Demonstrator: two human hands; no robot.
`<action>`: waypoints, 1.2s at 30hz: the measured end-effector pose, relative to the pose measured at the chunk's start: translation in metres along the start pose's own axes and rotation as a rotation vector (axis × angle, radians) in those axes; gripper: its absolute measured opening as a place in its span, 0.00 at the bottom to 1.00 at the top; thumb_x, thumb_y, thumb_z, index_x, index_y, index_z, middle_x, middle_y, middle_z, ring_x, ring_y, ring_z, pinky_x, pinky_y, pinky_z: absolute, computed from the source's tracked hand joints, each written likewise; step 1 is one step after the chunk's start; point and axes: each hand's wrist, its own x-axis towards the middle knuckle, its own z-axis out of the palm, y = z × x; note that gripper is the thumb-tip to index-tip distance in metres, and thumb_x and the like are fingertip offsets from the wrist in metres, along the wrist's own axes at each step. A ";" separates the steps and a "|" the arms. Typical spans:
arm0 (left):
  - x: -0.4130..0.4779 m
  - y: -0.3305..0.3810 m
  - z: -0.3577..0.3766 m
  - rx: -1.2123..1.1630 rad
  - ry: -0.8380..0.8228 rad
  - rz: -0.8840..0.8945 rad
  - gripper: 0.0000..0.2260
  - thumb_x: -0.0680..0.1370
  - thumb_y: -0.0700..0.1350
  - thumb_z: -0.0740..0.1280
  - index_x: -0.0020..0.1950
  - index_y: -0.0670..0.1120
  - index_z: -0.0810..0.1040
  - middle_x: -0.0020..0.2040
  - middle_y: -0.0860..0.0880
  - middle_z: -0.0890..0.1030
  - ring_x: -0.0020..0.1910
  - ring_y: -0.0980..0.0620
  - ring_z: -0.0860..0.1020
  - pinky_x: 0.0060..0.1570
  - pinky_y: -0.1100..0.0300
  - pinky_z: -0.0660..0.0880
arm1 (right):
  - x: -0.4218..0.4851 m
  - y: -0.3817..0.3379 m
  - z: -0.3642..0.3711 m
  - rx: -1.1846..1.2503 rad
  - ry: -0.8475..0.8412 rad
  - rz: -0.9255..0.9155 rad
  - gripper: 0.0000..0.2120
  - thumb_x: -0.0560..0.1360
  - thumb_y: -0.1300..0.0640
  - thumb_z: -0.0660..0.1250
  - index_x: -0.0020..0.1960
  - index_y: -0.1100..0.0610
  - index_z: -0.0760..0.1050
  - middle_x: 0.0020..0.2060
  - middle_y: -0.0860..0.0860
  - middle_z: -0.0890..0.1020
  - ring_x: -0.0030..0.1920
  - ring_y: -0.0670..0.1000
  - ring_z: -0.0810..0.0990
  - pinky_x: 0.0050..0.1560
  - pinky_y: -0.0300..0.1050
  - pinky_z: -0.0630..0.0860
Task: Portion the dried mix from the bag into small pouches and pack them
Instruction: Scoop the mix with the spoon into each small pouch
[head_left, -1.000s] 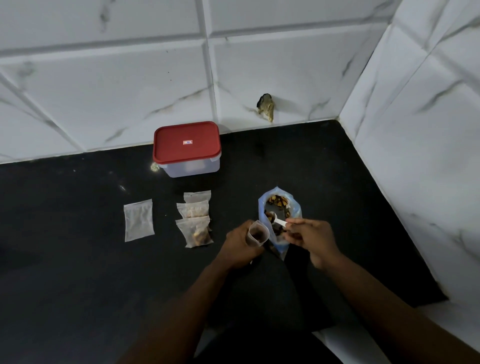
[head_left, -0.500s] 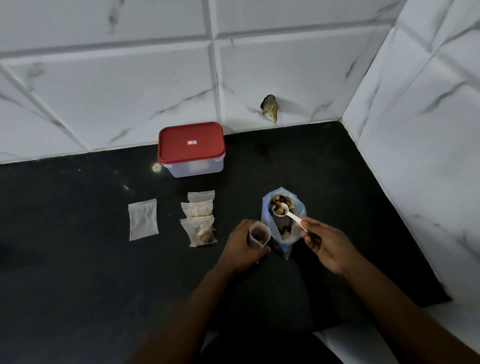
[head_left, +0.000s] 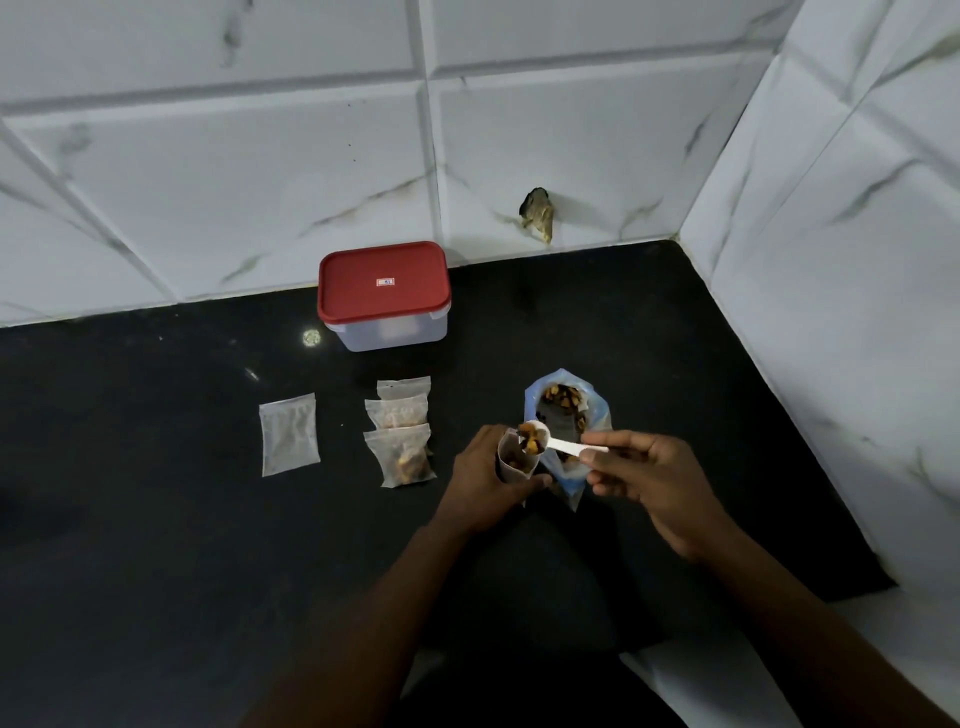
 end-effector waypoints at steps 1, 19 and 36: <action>0.000 0.000 0.000 -0.001 0.002 0.001 0.21 0.69 0.53 0.80 0.58 0.61 0.76 0.58 0.59 0.77 0.57 0.62 0.77 0.57 0.58 0.78 | -0.001 0.002 0.003 -0.086 0.012 -0.049 0.12 0.75 0.62 0.72 0.57 0.56 0.83 0.48 0.54 0.87 0.47 0.51 0.86 0.45 0.43 0.82; -0.003 -0.004 0.003 0.003 0.013 0.011 0.22 0.70 0.50 0.80 0.60 0.55 0.77 0.58 0.57 0.78 0.58 0.60 0.78 0.58 0.60 0.77 | -0.008 0.029 0.016 -0.731 0.158 -0.735 0.08 0.73 0.60 0.72 0.52 0.55 0.84 0.50 0.45 0.84 0.53 0.37 0.82 0.56 0.32 0.77; -0.004 -0.002 0.000 0.013 -0.020 -0.009 0.20 0.71 0.49 0.80 0.59 0.57 0.77 0.58 0.59 0.77 0.57 0.63 0.78 0.55 0.65 0.76 | 0.023 0.027 -0.020 -0.018 0.391 -0.137 0.13 0.74 0.64 0.73 0.58 0.56 0.82 0.48 0.52 0.87 0.47 0.48 0.87 0.48 0.47 0.84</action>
